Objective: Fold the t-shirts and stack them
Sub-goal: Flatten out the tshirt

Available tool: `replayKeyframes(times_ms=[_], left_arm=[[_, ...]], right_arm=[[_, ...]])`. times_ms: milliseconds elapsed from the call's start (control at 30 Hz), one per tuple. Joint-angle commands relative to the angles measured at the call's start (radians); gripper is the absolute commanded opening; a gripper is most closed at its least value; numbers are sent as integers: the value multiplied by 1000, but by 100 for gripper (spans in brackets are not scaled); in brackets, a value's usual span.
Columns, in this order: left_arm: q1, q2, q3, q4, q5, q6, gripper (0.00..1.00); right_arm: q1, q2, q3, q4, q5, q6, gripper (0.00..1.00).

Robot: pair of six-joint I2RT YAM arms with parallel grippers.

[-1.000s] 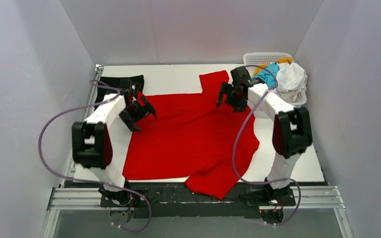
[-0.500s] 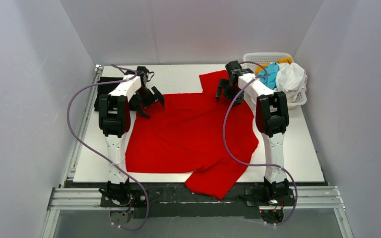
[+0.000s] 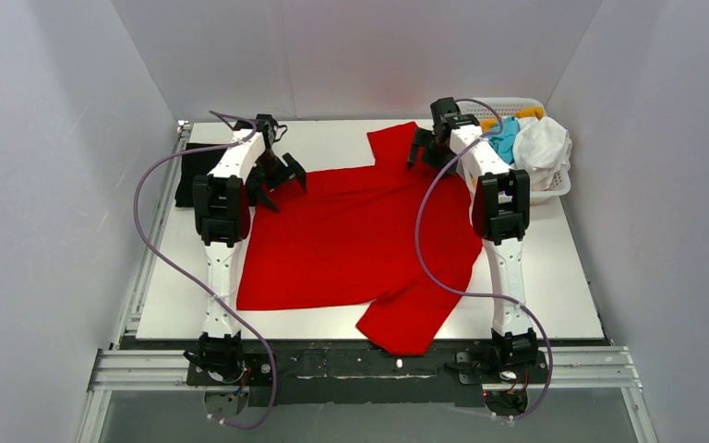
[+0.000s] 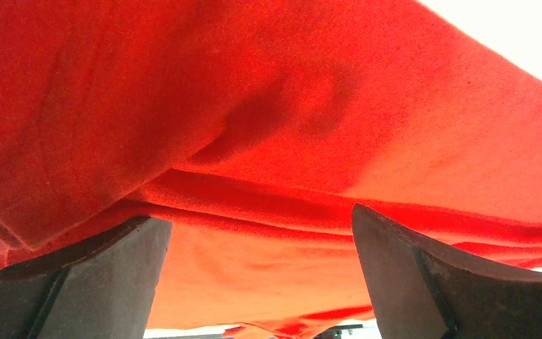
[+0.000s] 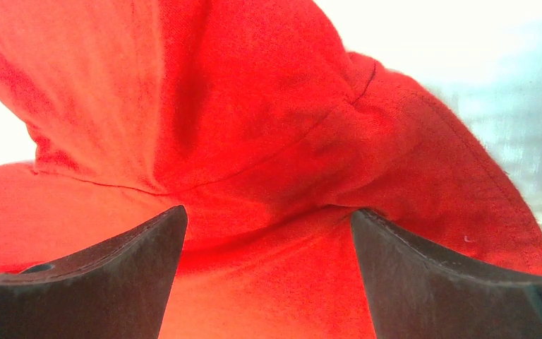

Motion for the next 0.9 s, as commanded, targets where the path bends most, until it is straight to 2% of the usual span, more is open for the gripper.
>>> replayKeyframes(times_ms=[0, 167, 300, 400, 500, 567, 700, 867], left_arm=[[11, 6, -38, 1, 23, 60, 100], [-11, -169, -128, 1, 89, 120, 100], [-38, -388, -305, -3, 91, 169, 100], [-47, -631, -574, 24, 59, 169, 100], [-52, -868, -816, 57, -80, 143, 100], [-53, -1015, -956, 37, -170, 91, 100], [-48, -1305, -1270, 31, -263, -25, 100], [-30, -1540, -1527, 49, -368, -122, 100]], right_arm=[[-4, -68, -18, -8, -39, -54, 95], [41, -264, -114, -11, -22, -101, 96], [107, -446, -244, -4, 7, -121, 97], [164, -608, -430, 44, 80, -111, 98], [232, -764, -632, 125, 95, -107, 98], [277, -847, -755, 146, 93, -89, 98], [353, -1037, -1029, 258, 89, -50, 97], [414, -1249, -1292, 374, 57, -10, 96]])
